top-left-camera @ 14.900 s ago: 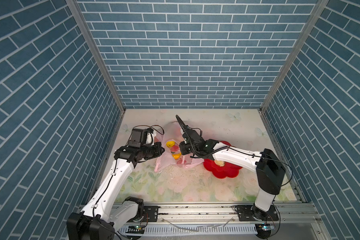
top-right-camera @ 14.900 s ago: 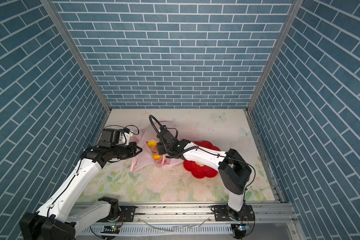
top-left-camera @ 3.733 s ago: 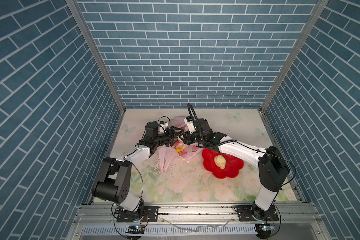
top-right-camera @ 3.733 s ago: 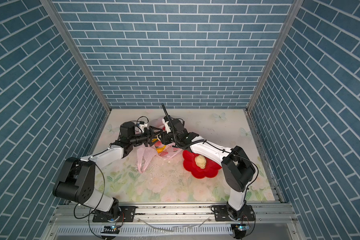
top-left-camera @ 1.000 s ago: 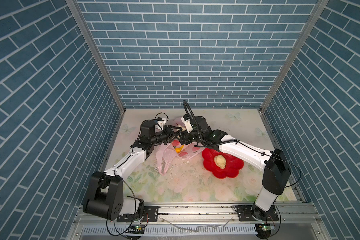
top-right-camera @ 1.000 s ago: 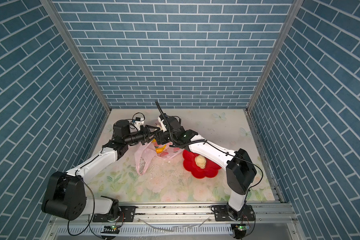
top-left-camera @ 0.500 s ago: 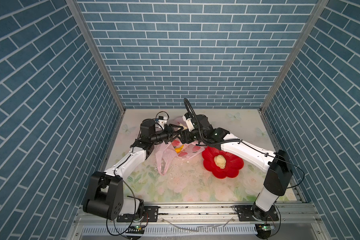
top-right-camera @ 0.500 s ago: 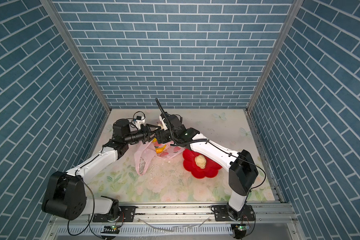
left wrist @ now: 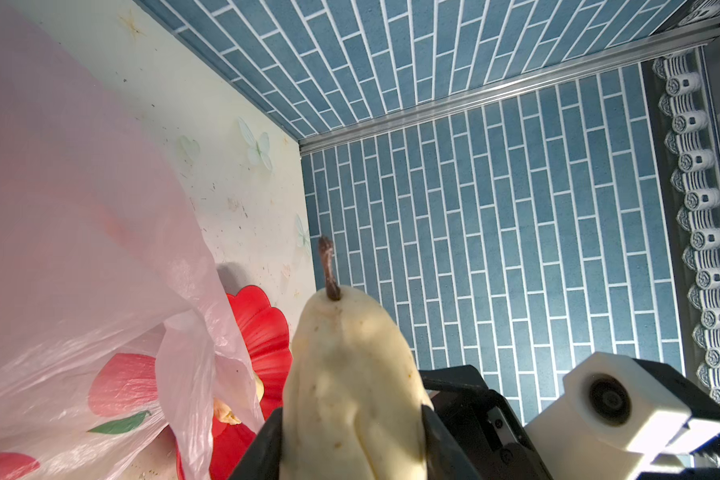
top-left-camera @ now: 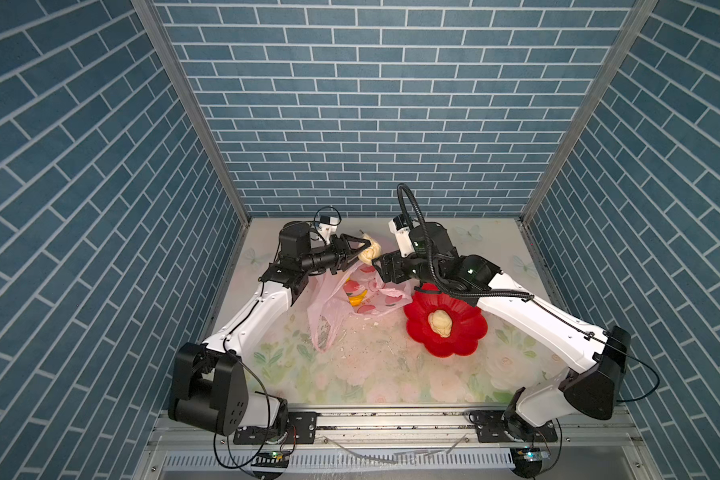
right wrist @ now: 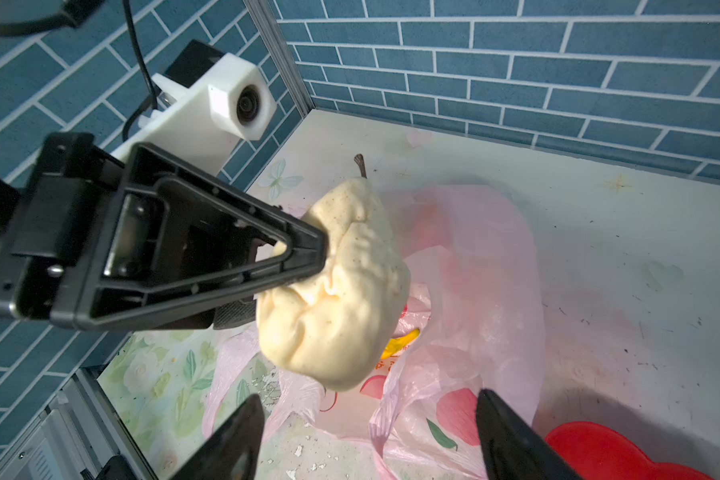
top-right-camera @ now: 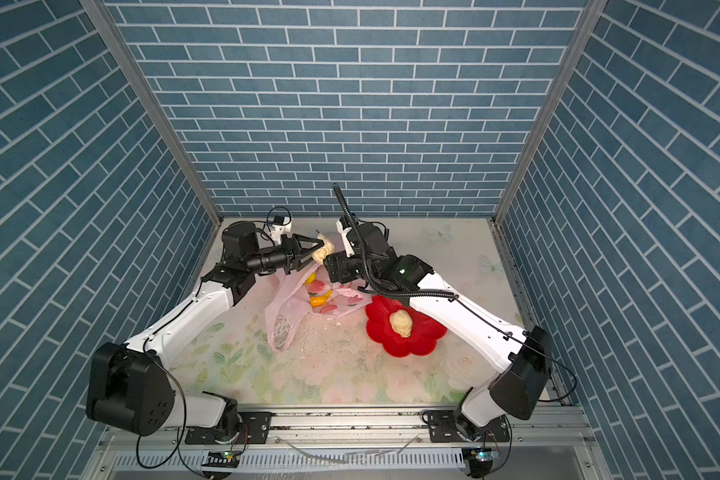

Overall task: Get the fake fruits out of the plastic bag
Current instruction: 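Pull the pear clear of the bag with the right gripper toward the red plate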

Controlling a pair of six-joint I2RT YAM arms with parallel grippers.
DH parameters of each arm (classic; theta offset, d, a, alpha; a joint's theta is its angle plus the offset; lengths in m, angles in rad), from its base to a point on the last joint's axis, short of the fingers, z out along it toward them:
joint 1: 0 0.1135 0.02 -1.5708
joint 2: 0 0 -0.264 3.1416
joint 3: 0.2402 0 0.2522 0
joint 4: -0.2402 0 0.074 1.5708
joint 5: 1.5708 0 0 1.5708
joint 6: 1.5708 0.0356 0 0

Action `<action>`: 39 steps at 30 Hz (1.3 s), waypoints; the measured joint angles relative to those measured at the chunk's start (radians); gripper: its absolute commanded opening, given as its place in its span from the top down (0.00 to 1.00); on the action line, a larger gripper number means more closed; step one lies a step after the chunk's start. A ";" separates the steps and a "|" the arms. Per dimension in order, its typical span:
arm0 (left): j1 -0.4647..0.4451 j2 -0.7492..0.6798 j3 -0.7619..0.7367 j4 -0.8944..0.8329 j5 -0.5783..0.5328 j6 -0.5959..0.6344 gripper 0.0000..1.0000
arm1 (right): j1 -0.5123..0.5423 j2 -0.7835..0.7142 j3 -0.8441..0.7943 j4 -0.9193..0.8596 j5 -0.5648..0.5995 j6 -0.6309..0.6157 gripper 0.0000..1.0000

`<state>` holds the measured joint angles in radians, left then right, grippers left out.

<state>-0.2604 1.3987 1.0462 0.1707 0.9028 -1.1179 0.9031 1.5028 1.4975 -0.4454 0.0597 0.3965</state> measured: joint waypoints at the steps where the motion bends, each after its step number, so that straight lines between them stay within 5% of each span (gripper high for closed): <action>1: 0.000 0.000 0.000 -0.005 0.000 0.004 0.73 | 0.000 -0.001 -0.002 0.000 0.001 0.000 0.20; 27: -0.006 -0.005 -0.102 0.055 -0.020 -0.057 0.73 | 0.001 0.215 0.051 0.083 -0.056 0.007 0.20; 39: -0.007 -0.009 -0.124 0.097 -0.026 -0.072 0.70 | 0.001 0.216 0.051 0.110 -0.068 0.008 0.46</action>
<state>-0.2672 1.3895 0.9222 0.2676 0.8768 -1.1900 0.9043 1.7187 1.5482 -0.3351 -0.0086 0.4042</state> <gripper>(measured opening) 0.475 0.618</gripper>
